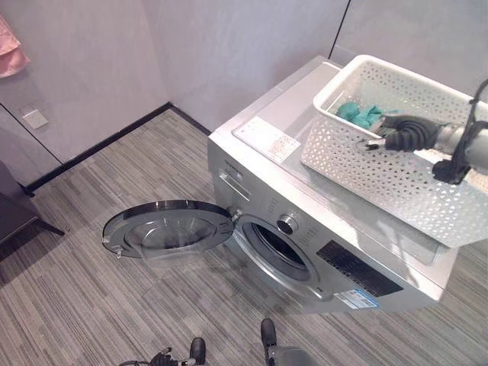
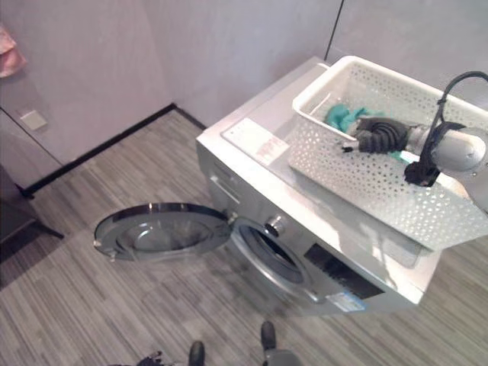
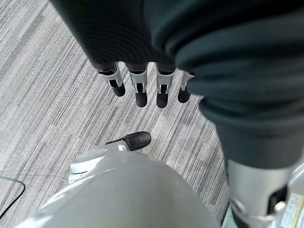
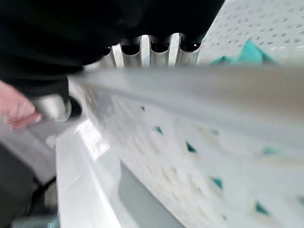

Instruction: Grab the laundry basket,head to the washer,open it,put in the laundry and shut it.

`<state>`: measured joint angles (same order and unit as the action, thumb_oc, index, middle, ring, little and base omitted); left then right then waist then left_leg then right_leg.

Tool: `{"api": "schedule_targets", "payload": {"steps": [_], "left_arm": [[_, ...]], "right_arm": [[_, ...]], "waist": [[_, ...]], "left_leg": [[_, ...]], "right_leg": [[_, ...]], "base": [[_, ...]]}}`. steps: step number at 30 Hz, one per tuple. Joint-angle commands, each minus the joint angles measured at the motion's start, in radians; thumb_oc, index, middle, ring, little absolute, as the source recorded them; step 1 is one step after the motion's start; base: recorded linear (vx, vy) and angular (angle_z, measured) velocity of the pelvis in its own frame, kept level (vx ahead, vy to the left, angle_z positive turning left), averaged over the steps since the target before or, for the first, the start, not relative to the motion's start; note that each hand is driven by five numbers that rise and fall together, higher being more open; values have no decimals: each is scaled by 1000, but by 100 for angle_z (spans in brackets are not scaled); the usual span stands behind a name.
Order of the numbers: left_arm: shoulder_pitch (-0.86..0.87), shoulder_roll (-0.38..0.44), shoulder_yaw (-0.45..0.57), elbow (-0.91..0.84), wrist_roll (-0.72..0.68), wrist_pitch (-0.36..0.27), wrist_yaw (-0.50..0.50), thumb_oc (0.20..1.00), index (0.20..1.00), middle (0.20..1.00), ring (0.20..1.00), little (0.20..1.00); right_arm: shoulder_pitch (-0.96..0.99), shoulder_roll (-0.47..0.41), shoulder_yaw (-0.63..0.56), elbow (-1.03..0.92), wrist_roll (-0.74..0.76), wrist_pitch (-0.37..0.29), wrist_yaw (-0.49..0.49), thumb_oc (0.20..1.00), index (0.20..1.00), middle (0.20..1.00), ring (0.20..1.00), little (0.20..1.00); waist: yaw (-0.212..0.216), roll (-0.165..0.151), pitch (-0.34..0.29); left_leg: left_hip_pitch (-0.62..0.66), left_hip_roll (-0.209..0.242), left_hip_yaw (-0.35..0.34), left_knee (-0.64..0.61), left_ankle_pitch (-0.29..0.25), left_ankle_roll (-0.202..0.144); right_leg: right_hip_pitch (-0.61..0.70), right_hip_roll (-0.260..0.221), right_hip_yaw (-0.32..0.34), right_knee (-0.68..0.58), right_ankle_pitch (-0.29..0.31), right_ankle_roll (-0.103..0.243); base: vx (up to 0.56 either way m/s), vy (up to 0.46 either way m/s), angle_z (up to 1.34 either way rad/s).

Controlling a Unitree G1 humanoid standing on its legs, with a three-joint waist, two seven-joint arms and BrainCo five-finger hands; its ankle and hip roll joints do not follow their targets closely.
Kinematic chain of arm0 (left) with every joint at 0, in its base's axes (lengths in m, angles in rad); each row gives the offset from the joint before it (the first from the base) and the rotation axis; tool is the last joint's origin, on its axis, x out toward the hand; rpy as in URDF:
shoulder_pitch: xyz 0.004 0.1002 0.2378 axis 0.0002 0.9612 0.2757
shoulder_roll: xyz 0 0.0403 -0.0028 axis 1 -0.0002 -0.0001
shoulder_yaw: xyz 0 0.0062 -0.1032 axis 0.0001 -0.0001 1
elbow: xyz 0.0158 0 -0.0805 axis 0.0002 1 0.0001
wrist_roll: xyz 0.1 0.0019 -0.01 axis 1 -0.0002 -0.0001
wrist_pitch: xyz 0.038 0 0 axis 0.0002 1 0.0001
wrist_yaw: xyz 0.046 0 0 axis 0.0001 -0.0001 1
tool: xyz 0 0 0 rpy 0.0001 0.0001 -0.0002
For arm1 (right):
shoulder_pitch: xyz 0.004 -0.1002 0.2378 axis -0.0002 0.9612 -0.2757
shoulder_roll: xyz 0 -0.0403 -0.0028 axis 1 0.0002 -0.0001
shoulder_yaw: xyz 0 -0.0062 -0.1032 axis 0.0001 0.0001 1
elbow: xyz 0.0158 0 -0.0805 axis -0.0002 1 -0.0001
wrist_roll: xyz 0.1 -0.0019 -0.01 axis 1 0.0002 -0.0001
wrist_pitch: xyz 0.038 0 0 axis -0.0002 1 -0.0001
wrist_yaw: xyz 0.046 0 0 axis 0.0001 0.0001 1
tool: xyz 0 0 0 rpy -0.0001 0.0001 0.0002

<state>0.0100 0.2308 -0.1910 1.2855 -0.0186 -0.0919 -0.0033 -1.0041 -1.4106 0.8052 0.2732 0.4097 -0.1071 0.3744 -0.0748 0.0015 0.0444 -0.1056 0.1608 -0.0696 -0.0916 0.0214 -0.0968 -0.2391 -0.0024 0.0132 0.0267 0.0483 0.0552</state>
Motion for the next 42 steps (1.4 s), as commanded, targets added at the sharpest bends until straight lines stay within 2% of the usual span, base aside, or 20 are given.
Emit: {"api": "schedule_targets", "payload": {"steps": [1,4,5,6,7,9,13,19,28,34,42], "left_arm": [[1,66,-35,80,34,-8,7,1000,1000,1000,1000,1000],[-5,65,-49,83,32,-8,10,1000,1000,1000,1000,1000],[-16,66,-72,83,32,-9,17,1000,1000,1000,1000,1000],[-16,66,-71,83,32,-9,17,1000,1000,1000,1000,1000],[-19,69,-108,85,34,-11,23,1000,1000,1000,1000,1000],[-19,69,-118,86,32,-10,20,1000,1000,1000,1000,1000],[-17,75,-125,95,22,-5,14,1000,1000,1000,1000,1000],[-16,89,-96,102,1,5,15,1000,1000,1000,1000,1000],[-12,96,-89,43,-67,-13,-7,1000,1000,1000,1000,1000],[-18,96,-86,-3,-135,-27,-13,1000,1000,1000,1000,1000],[-44,113,-100,-57,-176,-41,0,1000,1000,1000,1000,1000]], "right_arm": [[-115,28,-50,109,163,-8,-46,1000,1000,1000,1000,1000],[-175,59,-39,193,207,-2,-71,1000,1000,1000,1000,1000],[-232,98,-38,288,256,5,-91,1000,1000,1000,1000,1000],[-235,98,-35,289,256,5,-91,1000,1000,1000,1000,1000],[-318,158,-26,399,314,32,-101,1000,1000,1000,1000,1000],[-341,173,-21,440,322,40,-103,1000,1000,1000,1000,1000],[-409,246,4,578,248,71,-107,1000,1000,1000,1000,1000],[-414,307,43,645,94,94,-100,1000,1000,1000,1000,1000],[-385,313,103,706,-116,98,-82,1000,1000,1000,1000,1000],[-377,300,113,728,-134,98,-84,1000,1000,1000,1000,1000],[-369,261,234,708,-247,104,-37,1000,1000,1000,1000,1000]], "waist": [[0,-83,-33],[0,-85,-35],[3,-89,-35],[3,-88,-35],[5,-97,-40],[5,-98,-42],[12,-100,-41],[22,-102,-34],[44,-93,12],[57,-87,44],[63,-79,90]], "left_leg": [[185,8,2,4,-53,-12],[191,9,3,4,-59,-10],[198,8,4,4,-63,-8],[199,8,4,4,-63,-8],[209,11,8,4,-67,-4],[213,12,8,4,-67,-3],[217,12,9,6,-67,0],[212,9,9,10,-62,1],[149,10,-20,16,-33,-4],[98,15,-43,20,-2,-10],[17,19,-71,4,40,-26]], "right_leg": [[-14,-82,64,5,-19,97],[-11,-82,66,7,-19,98],[-9,-79,68,9,-19,98],[-9,-79,68,9,-19,98],[-5,-76,73,10,-15,97],[-4,-75,75,10,-14,98],[-3,-71,80,11,-13,97],[-9,-68,87,9,-11,94],[-44,-74,66,5,-14,85],[-71,-78,50,0,-14,80],[-125,-83,19,-6,-7,75]], "base": [[0,0,0],[0,0,0],[0,0,0],[0,0,0],[0,0,0],[18,6,-8],[6,4,-4],[12,-1,-6],[-5,-9,5],[-24,-31,7],[-20,-26,18]]}}
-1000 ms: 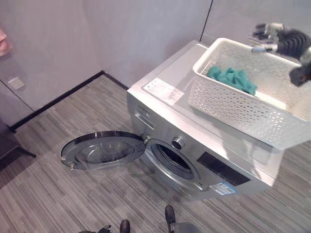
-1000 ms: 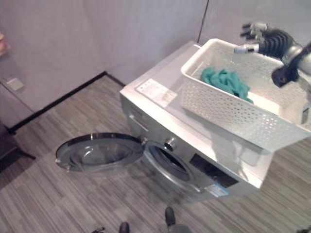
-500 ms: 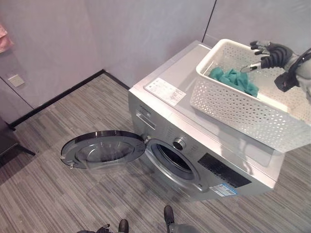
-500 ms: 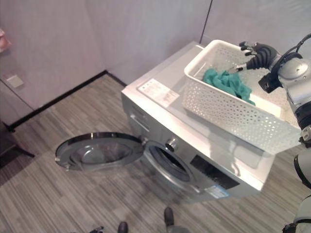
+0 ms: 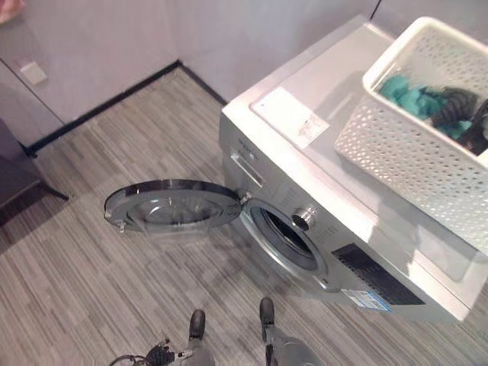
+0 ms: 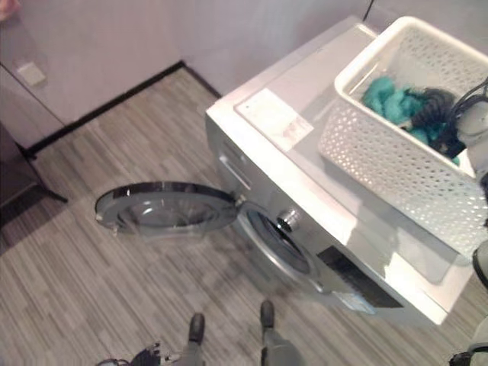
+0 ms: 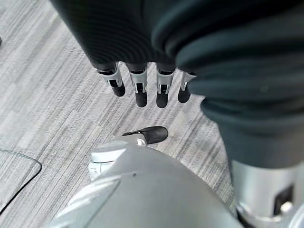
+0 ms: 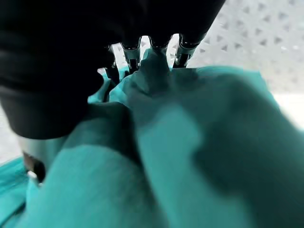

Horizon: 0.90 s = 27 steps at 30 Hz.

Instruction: Grab the laundry basket,head to the washer,open it,put in the laundry and shut it.

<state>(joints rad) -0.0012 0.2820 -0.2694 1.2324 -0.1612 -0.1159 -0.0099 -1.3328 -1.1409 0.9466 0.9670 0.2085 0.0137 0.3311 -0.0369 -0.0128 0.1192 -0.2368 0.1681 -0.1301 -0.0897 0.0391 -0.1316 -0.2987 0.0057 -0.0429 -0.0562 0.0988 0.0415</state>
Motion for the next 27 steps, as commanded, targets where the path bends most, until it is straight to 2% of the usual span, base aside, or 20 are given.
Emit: {"api": "schedule_targets", "payload": {"steps": [1,2,3,8,9,14,15,19,20,26,27], "left_arm": [[-35,63,-24,-11,-37,-18,7,1000,1000,1000,1000,1000],[-35,63,-24,-11,-37,-18,7,1000,1000,1000,1000,1000],[-40,62,-32,-27,-44,-23,7,1000,1000,1000,1000,1000],[-45,50,-36,-25,-45,-22,7,1000,1000,1000,1000,1000],[-45,45,-39,-22,-36,-21,3,1000,1000,1000,1000,1000],[-50,39,-44,-11,-24,-19,4,1000,1000,1000,1000,1000],[-52,34,-39,4,-13,-19,5,1000,1000,1000,1000,1000],[-54,35,-33,14,-8,-19,7,1000,1000,1000,1000,1000],[-57,39,-29,29,1,-20,9,1000,1000,1000,1000,1000],[-56,46,-22,59,21,-20,8,1000,1000,1000,1000,1000],[-52,49,-22,77,30,-18,10,1000,1000,1000,1000,1000]], "right_arm": [[-39,-15,109,1,-53,-16,14,1000,1000,1000,1000,1000],[-39,-15,110,1,-53,-16,14,1000,1000,1000,1000,1000],[-41,-34,171,-35,-81,-14,47,1000,1000,1000,1000,1000],[-29,-47,218,-100,-89,-13,81,1000,1000,1000,1000,1000],[-31,-53,231,-125,-76,-14,89,216,216,216,216,216],[-55,-60,240,-143,-44,-25,83,200,200,200,200,200],[-74,-69,219,-146,4,-42,59,200,200,200,200,200],[-96,-79,194,-143,38,-52,36,200,200,200,200,200],[-136,-92,137,-119,110,-68,-10,200,200,200,200,200],[-199,-99,50,-36,199,-81,-69,200,200,200,200,200],[-245,-88,-4,23,244,-90,-120,200,200,200,200,200]], "waist": [[25,-67,19],[24,-66,19],[24,-69,28],[20,-72,31],[17,-73,28],[15,-75,22],[10,-77,10],[8,-81,3],[2,-88,-13],[-2,-95,-41],[-5,-96,-53]], "left_leg": [[143,12,-11,2,21,8],[143,12,-11,2,21,8],[135,14,-11,2,24,6],[140,17,-8,2,22,6],[145,18,-5,2,20,6],[156,18,-1,2,15,6],[169,16,6,2,6,7],[178,16,8,2,-1,9],[192,11,12,2,-17,11],[219,6,19,2,-40,16],[236,5,21,2,-52,19]], "right_leg": [[-68,-90,75,75,-56,88],[-68,-90,75,75,-56,88],[-71,-88,72,69,-55,87],[-67,-84,75,68,-55,85],[-62,-83,76,68,-57,86],[-53,-83,79,67,-58,88],[-43,-85,82,65,-59,92],[-37,-87,83,65,-59,94],[-26,-90,87,63,-58,98],[-2,-93,87,62,-59,102],[15,-94,88,61,-60,103]], "base": [[-7,-17,3],[3,-17,3],[0,0,0],[0,0,0],[0,0,0],[2,10,0],[12,41,1],[3,13,0],[0,0,0],[14,18,0],[34,31,1]]}}
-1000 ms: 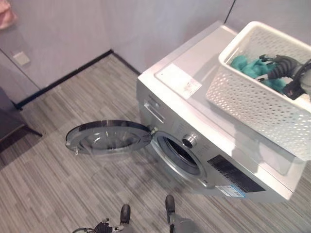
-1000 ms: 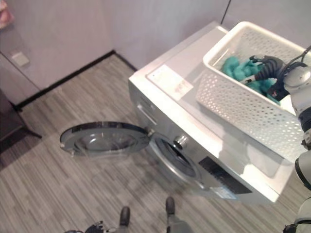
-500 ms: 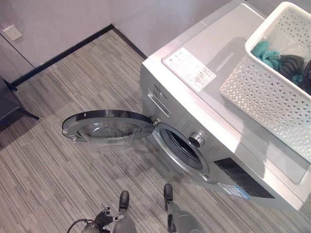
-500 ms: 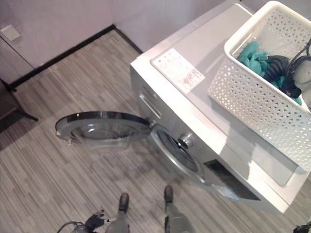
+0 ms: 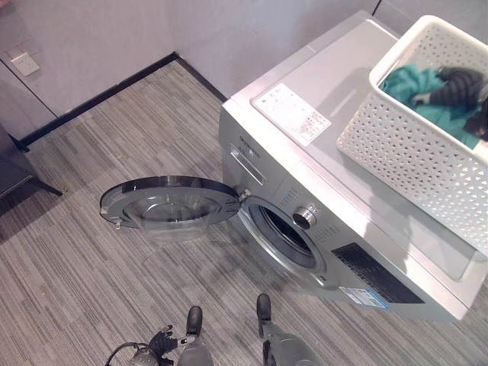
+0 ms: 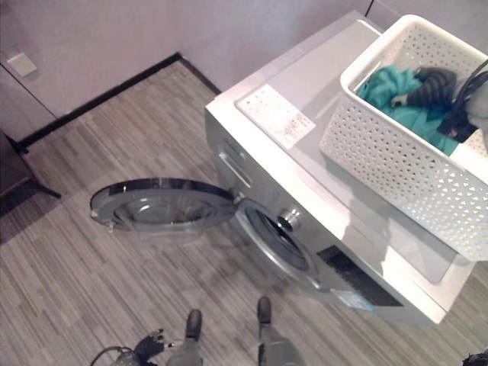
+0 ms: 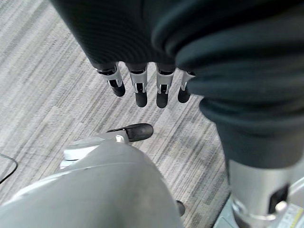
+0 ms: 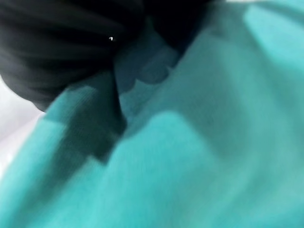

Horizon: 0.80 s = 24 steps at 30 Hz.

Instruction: Grab the laundry basket,head to the washer,open it,put in the laundry and shut it.

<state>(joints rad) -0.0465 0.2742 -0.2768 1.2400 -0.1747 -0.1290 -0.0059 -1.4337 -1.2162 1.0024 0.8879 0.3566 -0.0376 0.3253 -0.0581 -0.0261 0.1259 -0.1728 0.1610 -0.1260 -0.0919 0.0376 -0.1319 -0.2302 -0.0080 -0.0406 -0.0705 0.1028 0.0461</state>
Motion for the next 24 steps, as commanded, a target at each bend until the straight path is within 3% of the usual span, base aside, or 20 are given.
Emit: {"api": "schedule_targets", "payload": {"steps": [1,5,15,24], "left_arm": [[-5,57,-12,76,48,-3,7,1000,1000,1000,1000,1000],[-2,63,3,112,77,10,27,1000,1000,1000,1000,1000],[20,29,25,126,96,39,69,1000,1000,1000,1000,1000],[28,15,7,133,106,43,67,1000,1000,1000,1000,1000]], "right_arm": [[-151,-4,-92,141,106,-42,-136,200,200,200,200,200],[-243,34,-154,201,86,-48,-262,200,200,200,200,200],[-170,27,-382,-10,-23,-85,-538,200,200,200,200,200],[-108,35,-442,-9,-33,-83,-553,200,200,200,200,200]], "waist": [[17,-82,-66],[17,-83,-93],[21,-64,-133],[20,-62,-142]], "left_leg": [[177,11,16,5,-56,21],[203,7,17,5,-77,28],[247,-1,11,5,-110,47],[267,-10,9,5,-128,53]], "right_leg": [[-48,-81,84,77,-66,99],[-20,-84,81,81,-71,99],[32,-90,72,86,-86,97],[48,-96,72,91,-88,100]], "base": [[44,35,1],[39,30,0],[14,22,-1],[-1,5,0]]}}
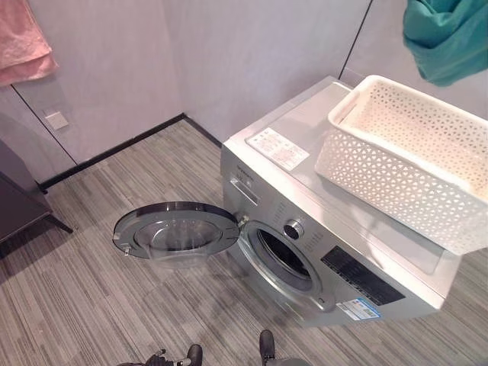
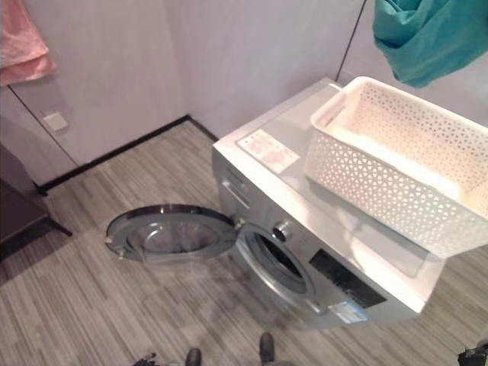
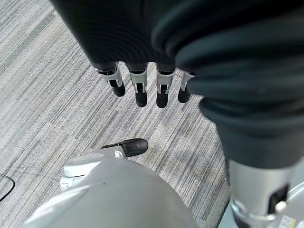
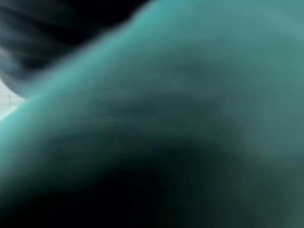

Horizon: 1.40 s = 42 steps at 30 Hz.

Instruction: Grab the laundry basket,head to the washer,open it,put in the laundry and shut it.

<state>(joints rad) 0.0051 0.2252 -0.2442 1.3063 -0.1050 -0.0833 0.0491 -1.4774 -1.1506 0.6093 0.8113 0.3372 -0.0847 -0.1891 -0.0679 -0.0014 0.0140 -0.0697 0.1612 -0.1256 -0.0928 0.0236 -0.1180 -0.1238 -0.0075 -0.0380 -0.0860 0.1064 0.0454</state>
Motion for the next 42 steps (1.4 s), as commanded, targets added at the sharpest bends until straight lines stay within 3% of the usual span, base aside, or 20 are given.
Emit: {"api": "schedule_targets", "payload": {"steps": [1,20,31,38,39,42], "left_arm": [[-24,61,-28,70,39,-2,13,1000,1000,1000,1000,1000],[-18,35,-35,63,58,-10,11,1000,1000,1000,1000,1000],[-23,29,-12,72,65,-13,15,1000,1000,1000,1000,1000],[-49,26,-8,60,60,-18,16,1000,1000,1000,1000,1000],[-59,21,-3,55,62,-17,16,1000,1000,1000,1000,1000],[-75,17,-3,42,76,-22,20,1000,1000,1000,1000,1000]], "right_arm": [[-57,-24,-55,70,-20,-35,-41,200,200,200,200,200],[35,-47,-123,-9,-80,-48,-70,200,200,200,200,200],[66,-124,-156,-48,-89,-64,-94,200,200,200,200,200],[66,-218,-155,-97,-89,-69,-104,200,200,200,200,200],[90,-248,-177,-139,-92,-73,-109,200,200,200,200,200],[213,-277,-280,-226,-125,-72,-126,200,200,200,200,200]], "waist": [[27,-85,-31],[-5,-78,-46],[-16,-90,-43],[-37,-114,-4],[-51,-113,9],[-70,-111,25]], "left_leg": [[170,-14,10,6,-122,43],[205,-54,49,76,-195,72],[179,-82,80,180,-245,83],[79,-141,82,375,-318,95],[52,-159,89,421,-356,110],[24,-194,105,453,-387,139]], "right_leg": [[-59,-98,72,111,-92,103],[-49,-102,137,125,-78,118],[-50,-113,185,89,-32,127],[-60,-146,222,65,12,140],[-72,-157,239,59,23,143],[-97,-171,259,30,45,157]], "base": [[-5,42,-3],[-15,27,-8],[-53,28,-12],[-113,75,-1],[-141,157,4],[-212,246,-8]]}}
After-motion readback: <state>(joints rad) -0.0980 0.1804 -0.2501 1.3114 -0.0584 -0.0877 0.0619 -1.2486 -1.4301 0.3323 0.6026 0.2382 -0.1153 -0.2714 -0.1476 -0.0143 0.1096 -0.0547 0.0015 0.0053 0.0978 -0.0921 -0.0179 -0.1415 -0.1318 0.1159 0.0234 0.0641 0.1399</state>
